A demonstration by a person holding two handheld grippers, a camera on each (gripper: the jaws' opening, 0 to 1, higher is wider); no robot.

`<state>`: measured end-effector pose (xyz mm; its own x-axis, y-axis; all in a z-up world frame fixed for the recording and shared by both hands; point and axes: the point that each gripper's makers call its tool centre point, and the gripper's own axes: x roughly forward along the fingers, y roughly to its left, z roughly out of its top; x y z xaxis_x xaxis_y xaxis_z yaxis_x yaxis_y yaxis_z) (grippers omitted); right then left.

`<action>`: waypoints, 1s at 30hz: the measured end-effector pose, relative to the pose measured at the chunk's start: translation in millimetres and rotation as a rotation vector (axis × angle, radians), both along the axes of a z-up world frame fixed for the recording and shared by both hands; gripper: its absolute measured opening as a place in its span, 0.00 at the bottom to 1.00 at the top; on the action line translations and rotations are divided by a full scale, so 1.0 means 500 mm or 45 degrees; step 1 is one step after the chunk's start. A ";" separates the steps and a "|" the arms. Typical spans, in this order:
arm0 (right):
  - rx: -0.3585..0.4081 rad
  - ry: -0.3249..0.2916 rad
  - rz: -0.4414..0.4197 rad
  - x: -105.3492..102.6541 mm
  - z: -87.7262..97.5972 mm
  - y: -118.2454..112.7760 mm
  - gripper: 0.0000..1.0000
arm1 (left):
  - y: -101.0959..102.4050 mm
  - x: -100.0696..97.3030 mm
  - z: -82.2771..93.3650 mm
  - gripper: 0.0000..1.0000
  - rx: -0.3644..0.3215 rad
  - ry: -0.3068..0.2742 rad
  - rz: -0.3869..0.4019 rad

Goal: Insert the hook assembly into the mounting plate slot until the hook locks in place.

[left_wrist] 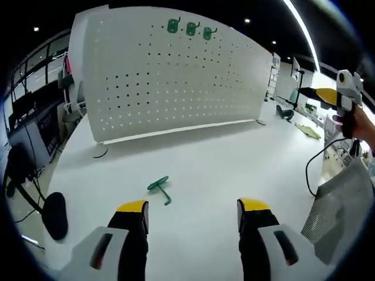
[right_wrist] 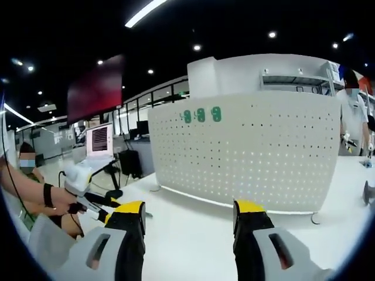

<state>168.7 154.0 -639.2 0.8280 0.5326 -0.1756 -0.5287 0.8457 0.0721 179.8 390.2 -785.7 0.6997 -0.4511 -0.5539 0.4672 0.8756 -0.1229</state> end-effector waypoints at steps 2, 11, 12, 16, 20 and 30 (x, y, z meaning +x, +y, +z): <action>-0.004 0.021 -0.005 -0.005 -0.014 -0.001 0.61 | 0.003 -0.001 -0.011 0.62 0.042 0.013 -0.021; 0.003 0.078 -0.008 -0.033 -0.044 -0.007 0.62 | 0.015 0.021 -0.018 0.60 0.059 0.028 -0.013; -0.004 0.079 -0.007 -0.035 -0.046 -0.008 0.62 | 0.017 0.025 -0.020 0.59 0.065 0.032 -0.016; 0.006 0.097 -0.010 -0.042 -0.053 -0.011 0.62 | 0.017 0.035 -0.022 0.57 0.086 0.035 -0.030; 0.004 0.117 -0.008 -0.051 -0.063 -0.013 0.62 | 0.023 0.048 -0.016 0.55 0.124 -0.014 -0.025; 0.002 0.162 -0.004 -0.072 -0.085 -0.012 0.62 | 0.029 0.066 -0.031 0.49 0.180 0.000 -0.062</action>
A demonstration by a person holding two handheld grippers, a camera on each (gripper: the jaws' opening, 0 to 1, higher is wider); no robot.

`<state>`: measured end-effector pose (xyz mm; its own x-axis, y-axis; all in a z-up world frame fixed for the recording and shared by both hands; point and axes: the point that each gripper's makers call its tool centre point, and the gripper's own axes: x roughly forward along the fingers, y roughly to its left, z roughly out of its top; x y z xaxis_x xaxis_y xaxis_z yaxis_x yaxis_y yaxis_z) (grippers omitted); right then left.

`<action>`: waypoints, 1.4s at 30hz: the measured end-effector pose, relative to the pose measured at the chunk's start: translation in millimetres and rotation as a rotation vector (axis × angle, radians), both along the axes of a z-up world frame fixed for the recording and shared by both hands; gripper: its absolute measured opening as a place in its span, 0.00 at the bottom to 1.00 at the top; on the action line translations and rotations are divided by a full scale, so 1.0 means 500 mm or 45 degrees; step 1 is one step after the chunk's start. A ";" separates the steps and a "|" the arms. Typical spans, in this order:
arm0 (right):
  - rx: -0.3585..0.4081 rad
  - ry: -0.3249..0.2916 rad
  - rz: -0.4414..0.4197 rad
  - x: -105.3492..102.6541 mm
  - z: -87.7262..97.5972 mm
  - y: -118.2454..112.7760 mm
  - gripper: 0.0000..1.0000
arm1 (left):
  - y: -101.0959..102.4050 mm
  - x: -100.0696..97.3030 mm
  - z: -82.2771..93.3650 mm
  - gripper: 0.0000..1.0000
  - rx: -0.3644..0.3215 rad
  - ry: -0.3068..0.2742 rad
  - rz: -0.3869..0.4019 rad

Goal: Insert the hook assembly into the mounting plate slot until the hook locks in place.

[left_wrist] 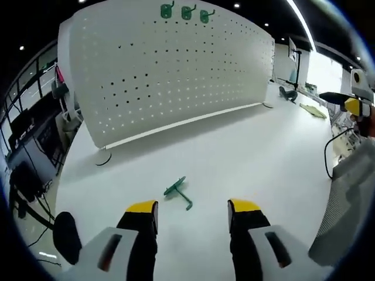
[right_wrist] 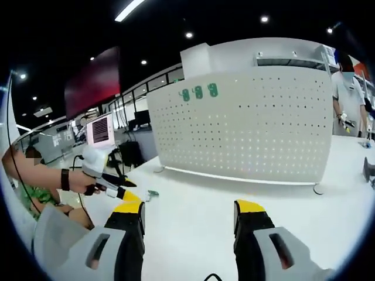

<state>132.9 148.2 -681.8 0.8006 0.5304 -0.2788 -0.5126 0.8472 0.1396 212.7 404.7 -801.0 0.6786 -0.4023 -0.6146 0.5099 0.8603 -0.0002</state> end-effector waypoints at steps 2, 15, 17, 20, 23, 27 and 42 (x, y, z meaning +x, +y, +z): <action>0.005 0.002 0.002 -0.001 0.000 0.003 0.62 | 0.001 0.007 -0.002 0.48 0.003 0.001 0.000; 0.009 0.014 0.048 -0.003 0.000 0.028 0.61 | 0.013 0.034 -0.024 0.38 0.063 -0.006 -0.017; 0.011 0.019 0.050 -0.004 -0.001 0.030 0.61 | 0.012 0.035 -0.025 0.38 0.068 0.000 -0.022; 0.013 0.021 0.054 -0.005 -0.003 0.034 0.61 | 0.012 0.041 -0.028 0.35 0.075 -0.004 -0.024; 0.007 0.040 0.065 -0.007 -0.009 0.038 0.61 | 0.008 0.047 -0.026 0.31 0.074 -0.021 -0.030; 0.010 0.027 0.065 -0.005 -0.001 0.041 0.59 | 0.012 0.058 -0.034 0.26 0.074 -0.010 -0.015; 0.023 0.046 0.063 -0.007 -0.001 0.040 0.59 | 0.018 0.082 -0.051 0.20 0.070 0.018 -0.013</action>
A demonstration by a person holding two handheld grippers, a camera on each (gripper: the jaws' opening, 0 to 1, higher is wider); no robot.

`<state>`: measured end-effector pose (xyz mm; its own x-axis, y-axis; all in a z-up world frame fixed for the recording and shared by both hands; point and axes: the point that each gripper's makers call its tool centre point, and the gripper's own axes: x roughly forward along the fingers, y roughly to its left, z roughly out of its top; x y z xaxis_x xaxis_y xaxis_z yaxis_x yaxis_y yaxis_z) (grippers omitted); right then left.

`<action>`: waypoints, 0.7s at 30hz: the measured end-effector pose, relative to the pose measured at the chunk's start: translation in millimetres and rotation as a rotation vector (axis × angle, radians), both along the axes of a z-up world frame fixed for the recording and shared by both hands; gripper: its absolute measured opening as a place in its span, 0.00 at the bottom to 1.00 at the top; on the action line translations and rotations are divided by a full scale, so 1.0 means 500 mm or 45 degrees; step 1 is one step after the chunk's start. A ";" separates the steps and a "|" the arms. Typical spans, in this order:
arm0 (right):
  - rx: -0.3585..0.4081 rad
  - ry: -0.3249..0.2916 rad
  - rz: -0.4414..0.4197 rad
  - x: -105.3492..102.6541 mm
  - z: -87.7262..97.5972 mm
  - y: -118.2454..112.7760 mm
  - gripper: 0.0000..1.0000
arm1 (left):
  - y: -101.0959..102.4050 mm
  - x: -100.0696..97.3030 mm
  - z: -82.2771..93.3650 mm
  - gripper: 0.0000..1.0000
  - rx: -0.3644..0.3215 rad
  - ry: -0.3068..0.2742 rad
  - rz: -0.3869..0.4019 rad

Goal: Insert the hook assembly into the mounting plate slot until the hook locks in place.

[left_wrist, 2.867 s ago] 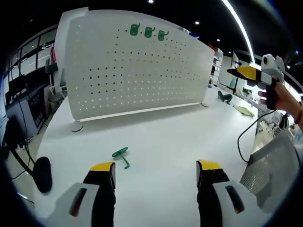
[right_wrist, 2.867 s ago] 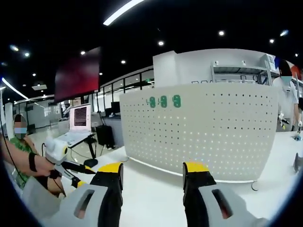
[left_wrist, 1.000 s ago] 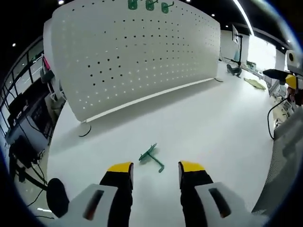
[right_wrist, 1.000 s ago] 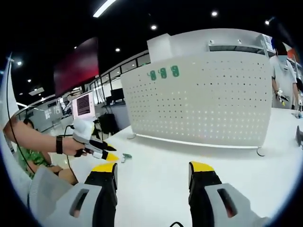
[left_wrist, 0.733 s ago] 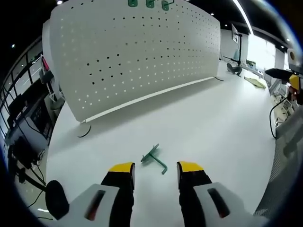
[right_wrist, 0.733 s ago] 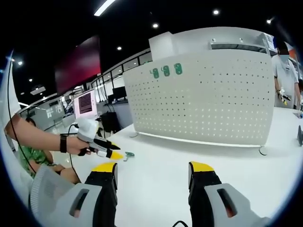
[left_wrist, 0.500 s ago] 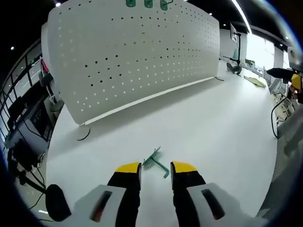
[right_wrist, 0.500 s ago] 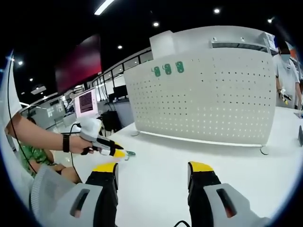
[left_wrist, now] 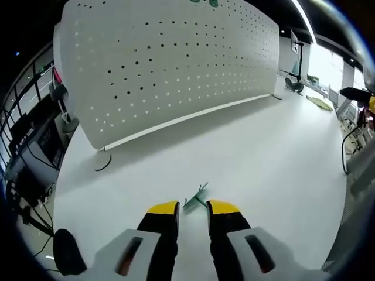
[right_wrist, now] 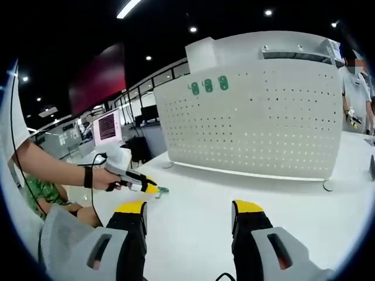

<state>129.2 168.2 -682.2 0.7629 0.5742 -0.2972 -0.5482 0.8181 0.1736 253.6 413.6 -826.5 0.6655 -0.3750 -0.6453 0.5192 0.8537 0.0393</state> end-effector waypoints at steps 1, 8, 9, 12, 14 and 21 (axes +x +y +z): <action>0.001 0.000 -0.001 0.000 0.000 0.000 0.59 | -0.001 0.001 0.000 0.20 -0.005 0.003 0.001; -0.022 -0.013 0.009 0.000 0.001 0.005 0.58 | -0.006 0.004 -0.010 0.18 -0.014 0.021 0.004; -0.020 -0.010 0.011 -0.001 0.001 0.006 0.58 | -0.007 0.003 -0.010 0.18 -0.018 0.024 0.007; -0.024 -0.008 0.010 -0.001 -0.001 0.006 0.58 | -0.009 0.003 -0.015 0.17 -0.024 0.032 0.003; -0.024 0.000 0.008 -0.002 -0.004 0.004 0.58 | -0.010 0.002 -0.016 0.15 -0.030 0.035 0.005; -0.021 0.014 0.013 -0.004 -0.010 0.007 0.58 | -0.017 -0.011 -0.026 0.13 -0.048 0.065 -0.010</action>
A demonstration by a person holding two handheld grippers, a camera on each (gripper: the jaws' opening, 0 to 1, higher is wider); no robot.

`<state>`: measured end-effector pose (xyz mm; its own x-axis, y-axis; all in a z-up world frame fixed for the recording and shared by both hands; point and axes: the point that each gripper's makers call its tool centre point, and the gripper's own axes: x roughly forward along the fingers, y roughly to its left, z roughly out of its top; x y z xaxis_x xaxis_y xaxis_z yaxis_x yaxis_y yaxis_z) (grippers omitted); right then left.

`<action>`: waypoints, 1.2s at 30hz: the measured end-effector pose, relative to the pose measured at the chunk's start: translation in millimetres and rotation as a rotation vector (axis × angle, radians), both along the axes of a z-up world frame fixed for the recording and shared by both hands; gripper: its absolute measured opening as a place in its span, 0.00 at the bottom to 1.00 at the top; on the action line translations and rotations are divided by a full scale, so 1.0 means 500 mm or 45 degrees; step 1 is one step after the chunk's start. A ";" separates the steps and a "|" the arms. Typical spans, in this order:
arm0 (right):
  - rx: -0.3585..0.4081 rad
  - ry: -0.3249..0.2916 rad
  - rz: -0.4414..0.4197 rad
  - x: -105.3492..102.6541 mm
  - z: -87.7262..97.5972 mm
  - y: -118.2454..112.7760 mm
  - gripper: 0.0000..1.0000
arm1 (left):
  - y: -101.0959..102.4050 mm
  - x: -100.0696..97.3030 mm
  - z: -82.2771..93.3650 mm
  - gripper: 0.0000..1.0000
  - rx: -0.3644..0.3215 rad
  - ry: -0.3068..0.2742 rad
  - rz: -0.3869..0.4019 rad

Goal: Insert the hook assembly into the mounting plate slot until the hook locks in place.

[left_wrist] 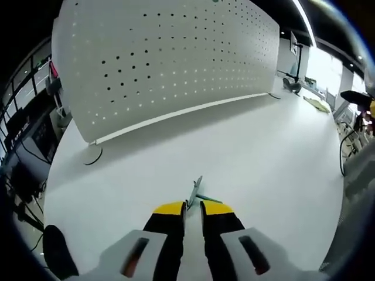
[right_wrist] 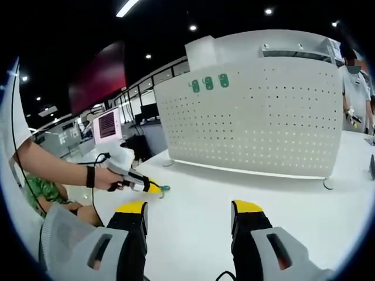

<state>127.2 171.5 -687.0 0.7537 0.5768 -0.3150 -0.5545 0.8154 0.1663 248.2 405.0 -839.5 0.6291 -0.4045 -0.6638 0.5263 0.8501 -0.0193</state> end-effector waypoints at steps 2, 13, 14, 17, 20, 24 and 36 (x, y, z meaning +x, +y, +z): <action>0.002 -0.006 0.003 0.000 0.002 0.002 0.58 | 0.001 0.000 -0.003 0.14 0.007 0.000 -0.001; -0.024 -0.006 0.023 -0.001 -0.002 0.005 0.58 | 0.001 0.013 -0.004 0.12 0.016 -0.016 -0.003; -0.022 -0.005 0.023 -0.002 -0.001 0.005 0.58 | 0.001 0.014 -0.004 0.12 0.014 -0.013 -0.004; -0.022 -0.009 0.019 -0.001 0.000 0.004 0.58 | -0.001 0.014 -0.005 0.12 0.019 -0.017 -0.010; -0.027 -0.009 0.023 -0.002 -0.001 0.003 0.58 | -0.003 0.014 -0.005 0.11 0.020 -0.016 -0.012; -0.034 -0.005 0.029 -0.004 -0.003 0.005 0.58 | -0.002 0.015 -0.006 0.07 0.030 -0.019 -0.003; -0.041 -0.005 0.037 -0.007 -0.006 0.006 0.58 | 0.000 0.005 -0.009 0.04 0.041 0.016 0.029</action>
